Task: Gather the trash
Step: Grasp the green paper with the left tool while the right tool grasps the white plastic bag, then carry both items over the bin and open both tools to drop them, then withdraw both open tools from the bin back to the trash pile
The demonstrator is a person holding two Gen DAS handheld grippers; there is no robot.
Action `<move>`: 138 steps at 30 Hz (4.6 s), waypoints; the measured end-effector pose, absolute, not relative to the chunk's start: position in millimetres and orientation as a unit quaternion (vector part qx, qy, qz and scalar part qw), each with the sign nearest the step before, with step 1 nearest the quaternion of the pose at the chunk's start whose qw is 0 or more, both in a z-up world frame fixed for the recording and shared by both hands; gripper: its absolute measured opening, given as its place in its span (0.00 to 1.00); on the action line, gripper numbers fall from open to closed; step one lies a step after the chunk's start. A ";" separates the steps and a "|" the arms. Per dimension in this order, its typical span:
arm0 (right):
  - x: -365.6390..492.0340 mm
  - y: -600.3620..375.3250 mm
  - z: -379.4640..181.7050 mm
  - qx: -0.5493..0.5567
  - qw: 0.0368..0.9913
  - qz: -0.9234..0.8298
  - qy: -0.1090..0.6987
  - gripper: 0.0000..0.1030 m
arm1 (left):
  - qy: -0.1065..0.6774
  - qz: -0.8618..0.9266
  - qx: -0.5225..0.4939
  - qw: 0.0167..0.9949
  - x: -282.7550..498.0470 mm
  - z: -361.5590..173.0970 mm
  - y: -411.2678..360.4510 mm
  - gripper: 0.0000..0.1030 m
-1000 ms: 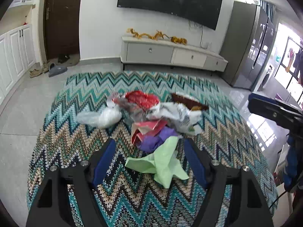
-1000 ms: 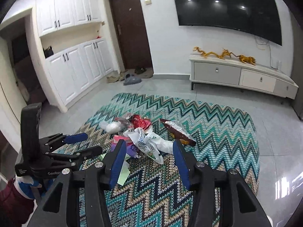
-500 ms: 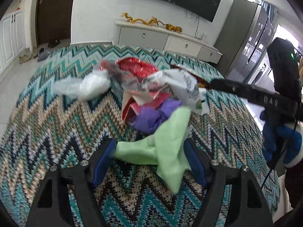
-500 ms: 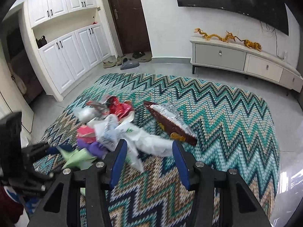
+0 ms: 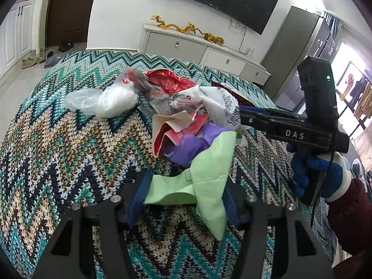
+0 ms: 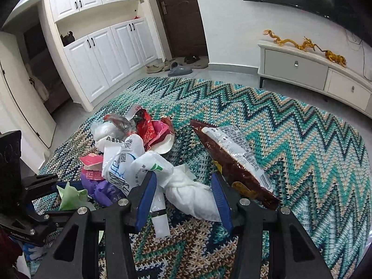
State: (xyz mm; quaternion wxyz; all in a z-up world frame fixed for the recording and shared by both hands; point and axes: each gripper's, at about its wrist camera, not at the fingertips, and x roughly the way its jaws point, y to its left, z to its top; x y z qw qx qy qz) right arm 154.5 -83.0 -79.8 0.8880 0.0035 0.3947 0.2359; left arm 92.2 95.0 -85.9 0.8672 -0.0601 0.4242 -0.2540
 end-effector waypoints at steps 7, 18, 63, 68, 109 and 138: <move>153.9 -83.6 -84.8 -0.007 0.882 0.243 0.405 0.37 | 0.412 -0.252 -0.045 0.874 86.5 -78.5 84.6 0.42; 99.7 -95.8 -75.4 -0.012 0.893 0.201 0.402 0.17 | 0.398 -0.255 -0.046 0.880 60.8 -65.8 68.4 0.22; -205.5 -409.1 -72.3 0.208 0.899 -0.177 0.344 0.17 | 0.431 -0.504 0.111 0.741 -57.7 -34.1 -326.8 0.24; -212.7 -433.9 -100.8 0.228 0.880 -0.198 0.365 0.19 | 0.458 -0.504 0.115 0.723 -56.5 -61.7 -368.0 0.28; -167.5 -331.9 15.9 0.135 0.932 -0.159 0.297 0.38 | 0.356 -0.382 0.023 0.853 -14.9 20.3 -135.4 0.69; -14.9 -114.1 -4.6 0.020 0.916 0.122 0.383 0.38 | 0.379 -0.145 -0.053 0.912 60.5 -36.6 132.1 0.69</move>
